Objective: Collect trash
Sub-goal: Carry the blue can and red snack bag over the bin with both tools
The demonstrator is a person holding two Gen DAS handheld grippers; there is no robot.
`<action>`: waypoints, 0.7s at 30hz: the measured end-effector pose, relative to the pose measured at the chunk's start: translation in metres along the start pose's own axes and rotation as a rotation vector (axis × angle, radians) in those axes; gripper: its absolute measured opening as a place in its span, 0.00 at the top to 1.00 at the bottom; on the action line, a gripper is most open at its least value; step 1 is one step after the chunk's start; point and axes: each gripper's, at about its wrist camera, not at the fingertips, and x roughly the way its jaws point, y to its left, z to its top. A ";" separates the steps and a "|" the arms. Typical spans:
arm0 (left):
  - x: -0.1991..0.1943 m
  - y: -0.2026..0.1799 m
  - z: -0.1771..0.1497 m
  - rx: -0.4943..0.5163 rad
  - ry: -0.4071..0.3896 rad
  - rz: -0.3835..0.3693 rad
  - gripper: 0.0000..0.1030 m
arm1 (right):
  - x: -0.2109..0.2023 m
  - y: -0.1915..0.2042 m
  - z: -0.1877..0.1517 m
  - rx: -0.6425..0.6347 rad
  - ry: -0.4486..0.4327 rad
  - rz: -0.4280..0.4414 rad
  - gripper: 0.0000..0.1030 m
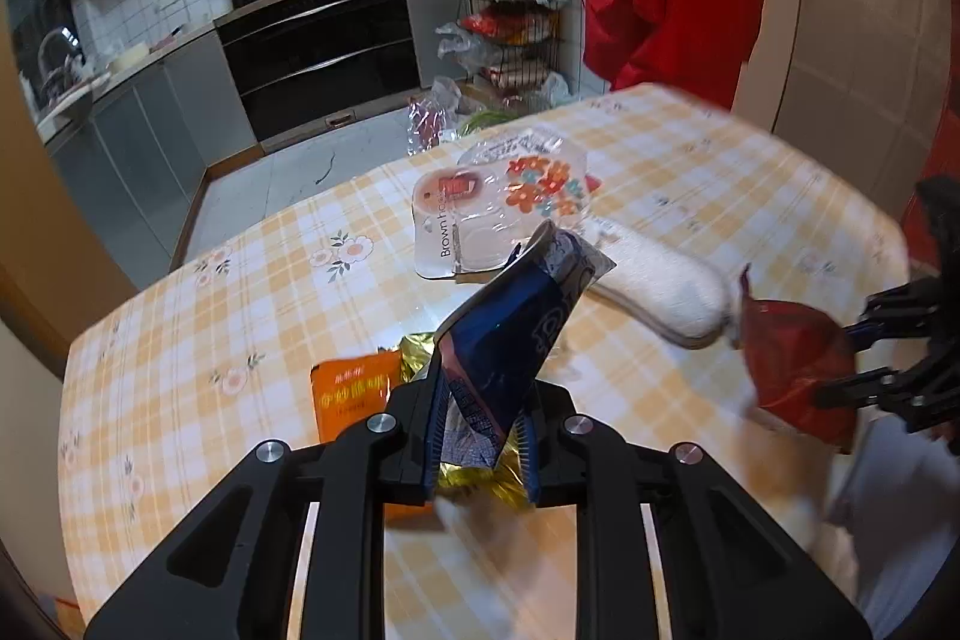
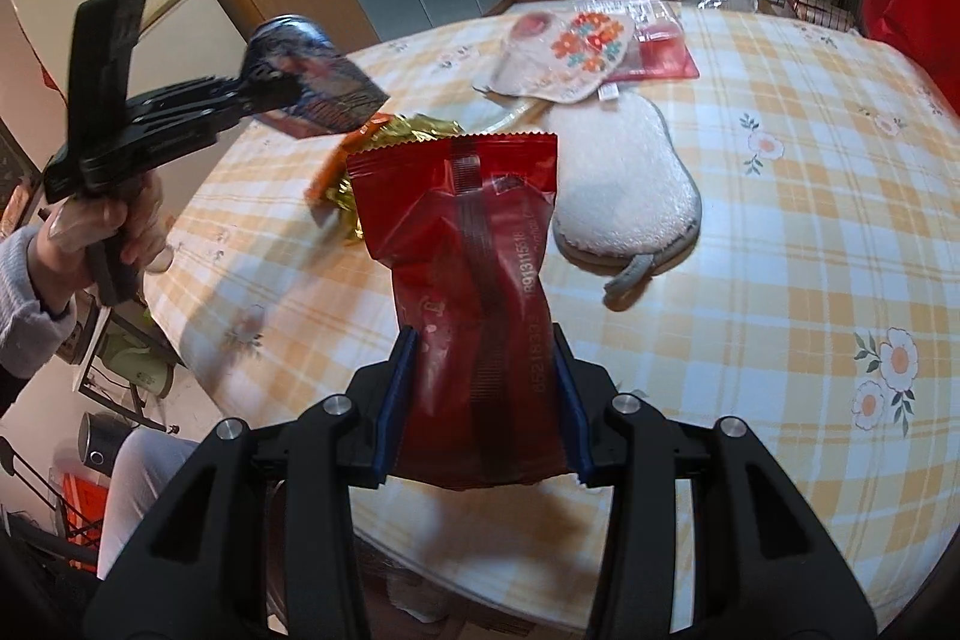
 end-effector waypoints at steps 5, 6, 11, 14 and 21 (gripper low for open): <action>-0.047 -0.008 -0.012 -0.032 -0.034 -0.028 0.81 | -0.022 0.013 -0.005 0.000 -0.037 -0.005 0.57; -0.060 -0.011 -0.016 -0.045 -0.042 -0.039 0.81 | -0.026 0.015 -0.006 0.000 -0.042 -0.005 0.57; -0.104 -0.023 -0.039 -0.093 -0.067 -0.061 0.81 | -0.048 0.027 -0.015 0.002 -0.075 -0.009 0.57; -0.124 -0.029 -0.053 -0.127 -0.074 -0.074 0.81 | -0.061 0.037 -0.020 -0.005 -0.092 -0.016 0.57; -0.160 -0.047 -0.095 -0.226 -0.062 -0.088 0.81 | -0.082 0.058 -0.034 -0.011 -0.125 -0.004 0.57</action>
